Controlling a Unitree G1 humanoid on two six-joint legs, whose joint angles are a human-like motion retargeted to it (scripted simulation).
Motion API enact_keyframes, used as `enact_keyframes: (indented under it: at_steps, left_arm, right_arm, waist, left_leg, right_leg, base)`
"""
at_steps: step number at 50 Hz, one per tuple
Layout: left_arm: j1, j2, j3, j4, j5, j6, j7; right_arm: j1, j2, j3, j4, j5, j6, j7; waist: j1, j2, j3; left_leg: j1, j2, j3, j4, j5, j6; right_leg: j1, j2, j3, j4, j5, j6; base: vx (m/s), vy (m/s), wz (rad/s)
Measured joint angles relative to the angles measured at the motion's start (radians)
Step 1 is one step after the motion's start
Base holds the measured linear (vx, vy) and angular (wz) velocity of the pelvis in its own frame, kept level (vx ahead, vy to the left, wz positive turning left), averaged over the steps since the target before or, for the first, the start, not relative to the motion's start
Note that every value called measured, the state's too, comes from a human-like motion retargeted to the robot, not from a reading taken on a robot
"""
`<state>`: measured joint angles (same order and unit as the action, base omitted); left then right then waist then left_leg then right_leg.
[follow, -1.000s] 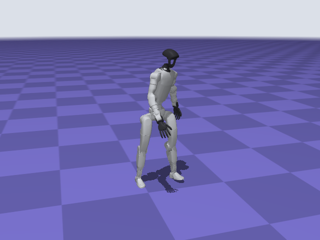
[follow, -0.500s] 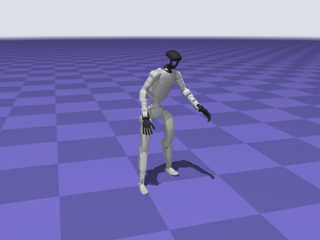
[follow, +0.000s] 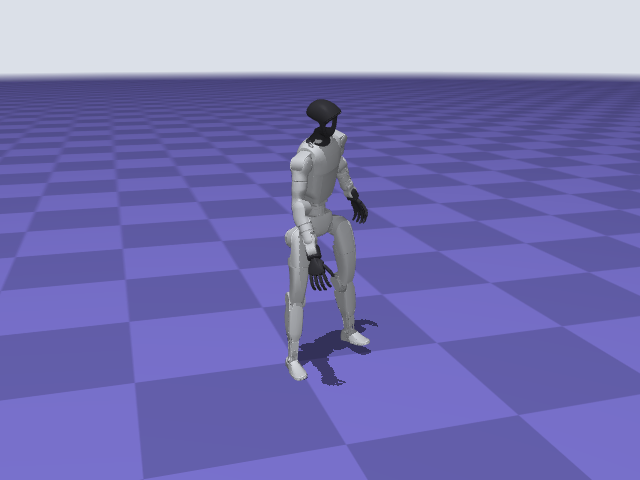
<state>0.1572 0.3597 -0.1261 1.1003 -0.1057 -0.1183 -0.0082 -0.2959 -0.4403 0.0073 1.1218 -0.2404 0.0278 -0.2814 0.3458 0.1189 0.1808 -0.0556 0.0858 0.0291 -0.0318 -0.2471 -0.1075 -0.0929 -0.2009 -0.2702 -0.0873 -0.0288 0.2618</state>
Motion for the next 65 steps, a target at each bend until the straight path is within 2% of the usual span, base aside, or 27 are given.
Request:
enact_keyframes:
  at_steps: [8,15,20,24,30,35,39,42,47,50,53,55,58,61,65]
  left_arm:
    - [0.138,0.074,0.107,0.021,0.004,0.037,-0.139]
    - [0.192,0.187,0.106,-0.113,0.044,0.028,-0.249]
    - [0.093,0.205,0.147,-0.07,0.037,0.007,-0.153]
    - [-0.107,0.18,0.202,0.117,0.005,0.006,-0.002]
    - [-0.466,0.15,0.264,0.386,-0.044,0.05,0.168]
    - [-0.678,0.068,0.113,0.336,-0.075,0.042,0.182]
    - [-0.788,0.023,-0.084,0.125,-0.087,-0.002,0.164]
    - [-0.842,0.015,-0.178,-0.082,-0.109,-0.033,0.165]
    - [-0.815,-0.001,-0.206,-0.435,-0.169,-0.077,0.147]
    - [-0.703,-0.005,-0.183,-0.602,-0.169,-0.088,0.128]
    - [-0.519,0.003,-0.155,-0.678,-0.149,-0.101,0.132]
    - [-0.379,0.008,-0.141,-0.669,-0.141,-0.111,0.144]
    - [-0.19,0.004,-0.121,-0.531,-0.147,-0.106,0.144]
    - [-0.055,-0.01,-0.084,-0.289,-0.137,-0.066,0.095]
    - [0.052,-0.011,0.014,0.076,-0.036,0.016,-0.02]
  right_arm:
    - [-0.059,-0.028,0.102,-0.018,0.017,-0.02,0.076]
    - [-0.024,0.019,0.132,-0.115,0.067,-0.04,0.122]
    - [0.08,0.093,0.147,-0.223,0.057,-0.075,0.114]
    - [0.172,0.137,0.179,-0.283,-0.007,-0.101,0.097]
    - [0.261,0.16,0.209,-0.305,-0.109,-0.097,0.103]
    - [0.267,0.131,0.204,-0.284,-0.108,-0.068,0.125]
    - [0.246,0.095,0.178,-0.265,-0.064,-0.039,0.137]
    - [0.234,0.073,0.156,-0.257,-0.036,-0.014,0.144]
    - [0.222,0.033,0.135,-0.244,-0.015,0.018,0.171]
    - [0.198,-0.005,0.138,-0.216,-0.023,0.022,0.181]
    - [0.154,-0.044,0.147,-0.16,-0.037,0.014,0.151]
    - [0.115,-0.064,0.152,-0.106,-0.041,0.007,0.109]
    - [0.036,-0.077,0.146,0.003,-0.036,0.004,0.037]
    - [-0.034,-0.074,0.11,0.095,-0.03,0.009,-0.002]
    - [-0.089,-0.063,0.052,0.13,-0.029,0.011,0.016]
  waist:
    - [0.12,-0.051,0.036]
    - [0.193,-0.164,0.049]
    - [0.19,-0.28,0.043]
    - [0.141,-0.356,0.034]
    - [0.034,-0.389,0.005]
    - [-0.058,-0.353,0.002]
    - [-0.106,-0.302,0.025]
    - [-0.121,-0.26,0.052]
    - [-0.12,-0.164,0.085]
    - [-0.119,-0.087,0.101]
    - [-0.118,-0.007,0.108]
    - [-0.117,0.035,0.109]
    - [-0.111,0.074,0.106]
    - [-0.094,0.084,0.1]
    - [-0.055,0.073,0.092]
  left_leg:
    - [-0.087,-0.034,0.044,-0.041,0.034,0.004]
    - [-0.094,-0.024,0.095,-0.049,0.057,0.015]
    - [-0.057,-0.02,0.09,-0.033,0.049,0.027]
    - [-0.016,-0.03,0.071,-0.019,0.014,0.029]
    - [0.032,0.006,0.038,-0.008,-0.025,0.012]
    - [0.062,0.027,0.024,-0.007,-0.042,0.008]
    - [0.08,0.031,0.018,-0.007,-0.056,0.003]
    - [0.089,0.027,0.007,-0.005,-0.066,-0.003]
    - [0.079,0.02,-0.035,0.003,-0.068,-0.007]
    - [0.07,0.015,-0.059,0.009,-0.054,-0.003]
    - [0.062,0.024,-0.057,0.013,-0.019,-0.004]
    - [0.058,0.028,-0.047,0.015,0.01,-0.004]
    - [0.053,0.021,-0.039,0.015,0.047,-0.001]
    - [0.044,-0.003,-0.063,0.011,0.06,0.004]
    - [0.022,-0.04,-0.11,-0.003,0.051,0.003]
  right_leg:
    - [0.042,0.025,0.014,0.003,-0.039,0.0]
    - [0.069,0.052,0.045,0.026,-0.083,0.0]
    - [0.113,0.051,0.046,0.04,-0.129,0.0]
    - [0.152,0.037,0.047,0.064,-0.137,-0.008]
    - [0.125,0.062,0.093,0.084,-0.132,-0.054]
    - [0.037,0.034,0.058,0.07,-0.083,-0.044]
    - [-0.039,-0.016,0.005,0.033,-0.01,-0.027]
    - [-0.081,-0.054,-0.029,0.003,0.04,-0.009]
    - [-0.099,-0.07,-0.011,0.0,0.133,0.0]
    - [-0.08,-0.082,-0.042,0.0,0.128,-0.006]
    - [-0.063,-0.079,-0.075,0.0,0.095,-0.011]
    - [-0.054,-0.075,-0.085,0.0,0.076,-0.01]
    - [-0.044,-0.07,-0.088,0.0,0.053,-0.006]
    - [-0.031,-0.065,-0.081,0.0,0.031,-0.001]
    - [-0.007,-0.047,-0.065,0.0,0.0,0.0]
  base:
    - [0.16,-0.07,-0.12]
    - [0.23,0.02,-0.29]
    - [0.3,0.13,-0.07]
    - [0.31,0.16,0.27]
    - [0.24,0.02,0.28]
    - [0.18,-0.03,0.15]
    - [0.18,-0.08,0.15]
    - [0.2,-0.13,0.27]
    - [0.22,-0.21,0.47]
    - [0.24,-0.23,0.56]
    - [0.25,-0.28,0.44]
    - [0.25,-0.3,0.28]
    - [0.25,-0.29,0.06]
    - [0.26,-0.27,-0.17]
    - [0.26,-0.25,-0.33]
